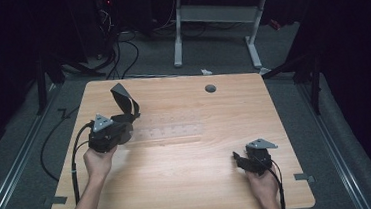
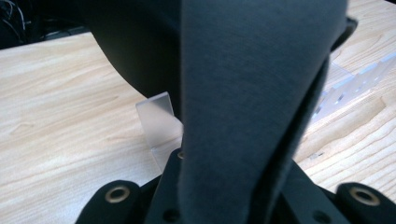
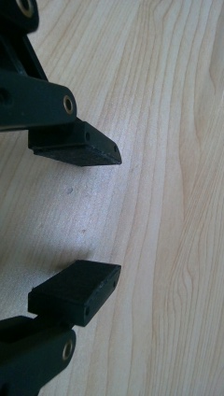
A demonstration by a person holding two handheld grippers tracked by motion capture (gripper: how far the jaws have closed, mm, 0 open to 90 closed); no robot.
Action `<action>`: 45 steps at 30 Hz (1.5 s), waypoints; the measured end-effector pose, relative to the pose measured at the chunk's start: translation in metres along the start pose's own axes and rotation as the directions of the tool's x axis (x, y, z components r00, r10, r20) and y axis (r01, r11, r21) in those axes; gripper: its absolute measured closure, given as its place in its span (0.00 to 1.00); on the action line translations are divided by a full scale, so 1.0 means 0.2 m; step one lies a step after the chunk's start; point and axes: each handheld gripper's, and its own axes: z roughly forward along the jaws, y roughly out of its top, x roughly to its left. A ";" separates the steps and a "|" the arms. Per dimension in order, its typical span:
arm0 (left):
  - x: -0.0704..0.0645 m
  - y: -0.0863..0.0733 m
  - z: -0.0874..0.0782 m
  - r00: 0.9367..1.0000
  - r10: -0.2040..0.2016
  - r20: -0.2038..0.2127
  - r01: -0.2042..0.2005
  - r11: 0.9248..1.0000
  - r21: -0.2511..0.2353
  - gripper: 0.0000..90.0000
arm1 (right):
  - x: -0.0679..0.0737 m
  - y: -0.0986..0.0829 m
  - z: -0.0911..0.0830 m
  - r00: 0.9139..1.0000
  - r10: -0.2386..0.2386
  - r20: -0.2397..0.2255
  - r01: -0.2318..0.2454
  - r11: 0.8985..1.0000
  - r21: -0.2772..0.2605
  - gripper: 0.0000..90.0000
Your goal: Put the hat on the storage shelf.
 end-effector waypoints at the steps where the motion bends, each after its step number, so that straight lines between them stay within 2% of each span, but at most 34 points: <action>1: 0.00 -0.01 0.00 1.000 0.006 -0.004 -0.006 1.000 0.005 0.91 | 0.00 0.00 0.00 1.000 0.000 0.000 0.000 1.000 0.000 0.46; 4: 0.01 -0.01 -0.01 1.000 -0.012 -0.008 0.012 1.000 0.007 0.82 | 0.00 0.00 0.00 1.000 0.000 0.000 0.000 1.000 0.000 0.46; 9: 0.02 0.00 -0.04 0.999 -0.047 -0.020 0.047 0.999 0.014 0.56 | 0.00 0.00 0.00 1.000 0.000 0.000 0.000 1.000 0.000 0.46; 10: 0.02 0.00 -0.05 0.998 -0.052 -0.026 0.053 0.998 0.026 0.52 | 0.00 0.00 0.00 1.000 0.000 0.000 0.000 1.000 0.000 0.46; 12: 0.03 0.00 -0.07 0.997 -0.071 -0.019 0.071 0.997 0.013 0.47 | 0.00 0.00 0.00 1.000 0.000 0.000 0.000 1.000 0.000 0.46; 16: 0.04 -0.02 -0.13 0.996 -0.082 -0.018 0.082 0.997 0.009 0.43 | 0.00 0.00 0.00 1.000 0.000 0.000 0.000 1.000 0.000 0.46; 22: 0.06 -0.13 -0.21 0.998 -0.065 -0.027 0.066 0.997 0.033 0.41 | 0.00 0.00 0.00 1.000 0.000 0.000 0.000 1.000 0.000 0.46; 27: 0.08 -0.22 -0.25 0.995 -0.096 -0.034 0.097 0.994 0.044 0.41 | 0.00 0.00 0.00 1.000 0.000 0.000 0.000 1.000 0.000 0.46; 31: 0.09 -0.31 -0.25 0.996 -0.037 -0.082 0.043 0.997 0.068 0.40 | 0.00 0.00 0.00 1.000 0.000 0.000 0.000 1.000 0.000 0.46; 34: 0.09 -0.36 -0.25 0.995 0.006 -0.099 0.002 0.997 0.083 0.40 | 0.00 0.00 0.00 1.000 0.000 0.000 0.000 1.000 0.000 0.46; 45: 0.10 -0.42 -0.23 0.992 0.020 -0.122 -0.007 0.994 0.105 0.40 | 0.00 0.00 0.00 1.000 0.000 0.000 0.000 1.000 0.000 0.46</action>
